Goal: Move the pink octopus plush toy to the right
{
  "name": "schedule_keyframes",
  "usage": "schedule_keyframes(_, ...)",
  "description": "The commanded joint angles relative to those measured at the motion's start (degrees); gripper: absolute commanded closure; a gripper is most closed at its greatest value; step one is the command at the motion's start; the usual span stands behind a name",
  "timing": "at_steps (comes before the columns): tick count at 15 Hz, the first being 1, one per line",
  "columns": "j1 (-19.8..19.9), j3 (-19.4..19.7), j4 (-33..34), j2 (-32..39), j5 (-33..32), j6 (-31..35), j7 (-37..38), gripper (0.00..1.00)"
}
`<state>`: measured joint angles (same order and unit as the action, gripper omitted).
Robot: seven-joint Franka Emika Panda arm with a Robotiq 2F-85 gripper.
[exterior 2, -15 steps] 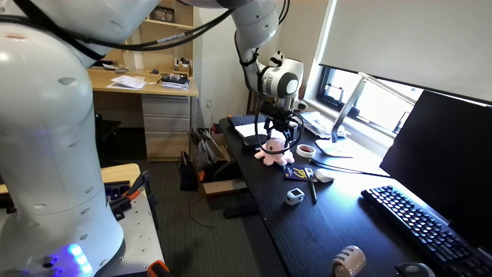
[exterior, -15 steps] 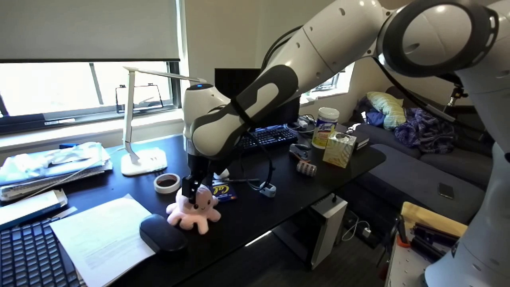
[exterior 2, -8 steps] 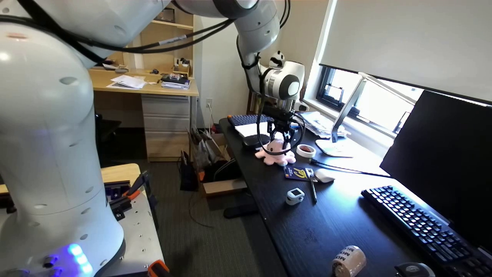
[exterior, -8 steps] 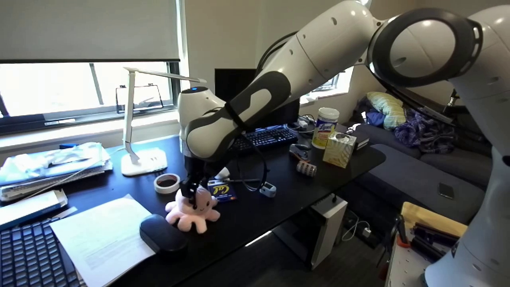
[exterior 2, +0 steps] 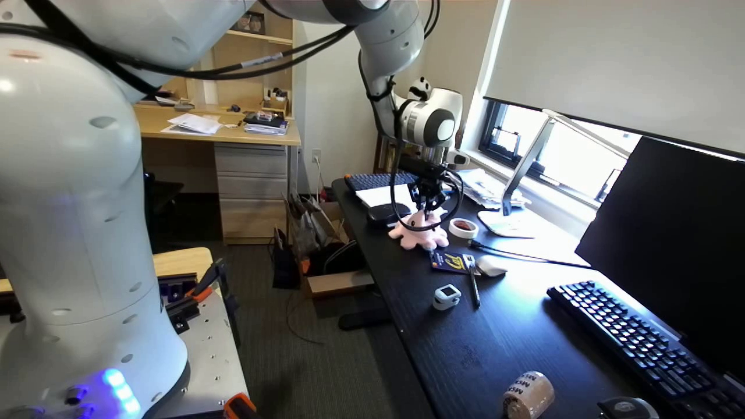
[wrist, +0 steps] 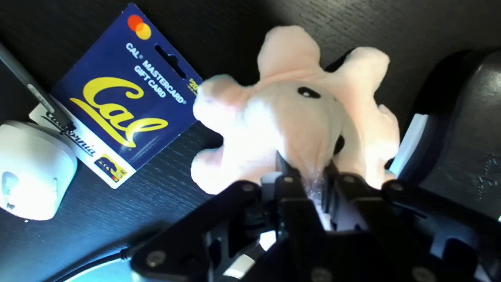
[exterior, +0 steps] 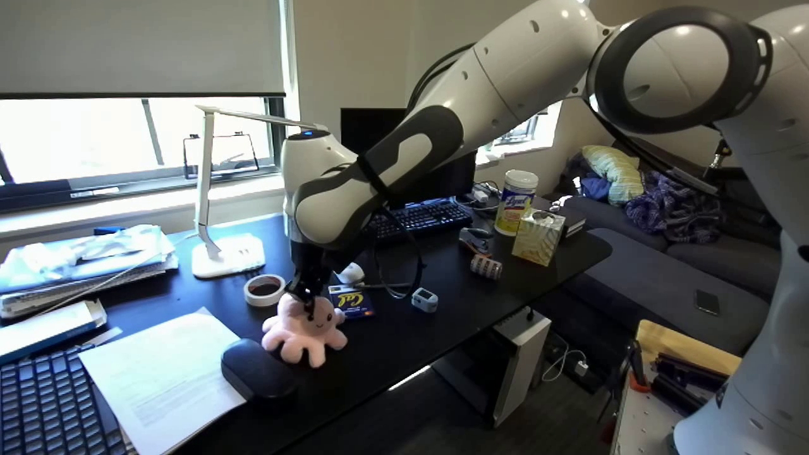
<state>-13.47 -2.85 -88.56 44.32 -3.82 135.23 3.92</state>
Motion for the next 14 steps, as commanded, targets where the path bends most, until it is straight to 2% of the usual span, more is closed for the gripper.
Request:
schedule_keyframes(1, 0.95, -0.45, -3.83, -5.14, 0.35, -0.15, 0.75, 1.00)
schedule_keyframes(7, 3.03, 1.67, -13.51, -17.18, 1.61, 1.54, 6.92, 0.97)
schedule_keyframes(11, 7.18, 4.39, -19.44, -24.13, 3.84, 1.45, 10.80, 0.98)
schedule_keyframes(14, 11.91, 6.21, -22.62, -27.78, 7.63, 0.94, 10.64, 0.97)
